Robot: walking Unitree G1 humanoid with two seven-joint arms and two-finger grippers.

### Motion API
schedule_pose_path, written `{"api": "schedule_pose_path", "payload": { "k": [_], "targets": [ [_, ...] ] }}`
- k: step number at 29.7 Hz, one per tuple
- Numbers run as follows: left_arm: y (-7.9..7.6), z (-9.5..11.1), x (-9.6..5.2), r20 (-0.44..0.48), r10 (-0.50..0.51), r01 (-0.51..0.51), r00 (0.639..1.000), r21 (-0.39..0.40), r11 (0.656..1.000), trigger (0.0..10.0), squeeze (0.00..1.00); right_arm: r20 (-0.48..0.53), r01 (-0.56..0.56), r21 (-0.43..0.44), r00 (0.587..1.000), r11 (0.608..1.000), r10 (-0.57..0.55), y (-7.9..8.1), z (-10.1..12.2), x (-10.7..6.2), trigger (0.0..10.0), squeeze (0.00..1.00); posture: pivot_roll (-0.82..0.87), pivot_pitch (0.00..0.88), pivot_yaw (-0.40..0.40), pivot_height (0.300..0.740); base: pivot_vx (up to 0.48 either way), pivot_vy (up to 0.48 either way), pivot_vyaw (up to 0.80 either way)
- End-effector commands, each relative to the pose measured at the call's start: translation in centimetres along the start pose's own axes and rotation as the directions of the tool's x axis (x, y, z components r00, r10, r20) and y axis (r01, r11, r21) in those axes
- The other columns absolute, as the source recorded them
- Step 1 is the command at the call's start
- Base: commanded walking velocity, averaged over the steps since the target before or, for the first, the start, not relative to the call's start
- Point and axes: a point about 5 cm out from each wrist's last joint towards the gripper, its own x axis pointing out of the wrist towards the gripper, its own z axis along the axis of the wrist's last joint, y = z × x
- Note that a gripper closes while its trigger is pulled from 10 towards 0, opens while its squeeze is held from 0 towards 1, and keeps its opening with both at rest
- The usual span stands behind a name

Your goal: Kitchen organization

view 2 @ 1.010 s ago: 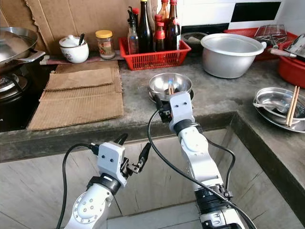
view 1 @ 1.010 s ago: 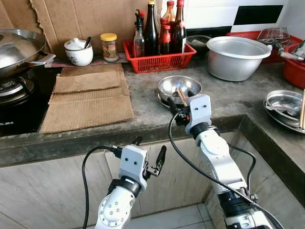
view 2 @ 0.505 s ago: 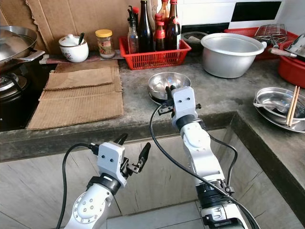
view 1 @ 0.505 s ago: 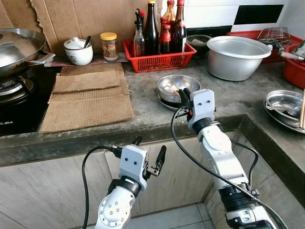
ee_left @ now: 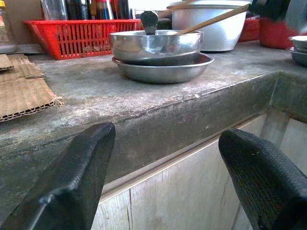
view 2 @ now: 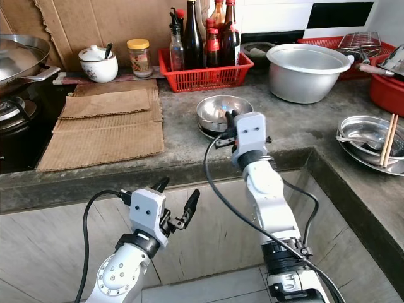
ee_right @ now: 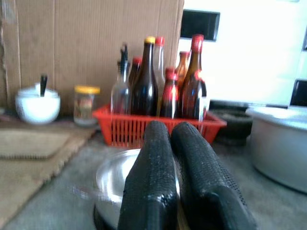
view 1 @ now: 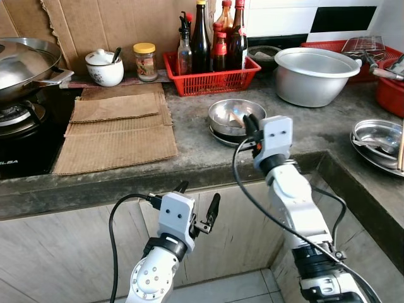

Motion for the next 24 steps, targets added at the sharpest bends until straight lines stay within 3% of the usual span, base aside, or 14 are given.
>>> {"api": "schedule_pose_path", "payload": {
  "k": [1,12,24],
  "targets": [
    [-0.1,-0.2,0.0,-0.01,-0.002,0.002,1.0,-0.001,1.0,10.0,0.0,0.028,0.018,0.019,0.999,1.0,-0.019,-0.3,1.0,0.1,0.0,0.0,0.06,0.018,-0.045,0.74,0.0,0.0,0.0],
    [0.0,-0.2,0.3,-0.012,-0.002,0.002,1.0,0.001,1.0,10.0,0.0,0.009,0.03,0.066,0.999,0.997,-0.031,-0.2,1.0,-0.7,0.0,0.0,0.06,0.029,-0.04,0.74,0.0,0.0,0.0],
    [0.1,-0.2,0.3,-0.009,0.006,-0.006,1.0,0.002,1.0,10.0,0.0,-0.096,0.006,-0.04,0.995,0.999,-0.01,0.1,-0.3,-1.1,0.0,0.0,0.06,0.034,-0.044,0.74,0.0,0.0,0.0]
  ]
}}
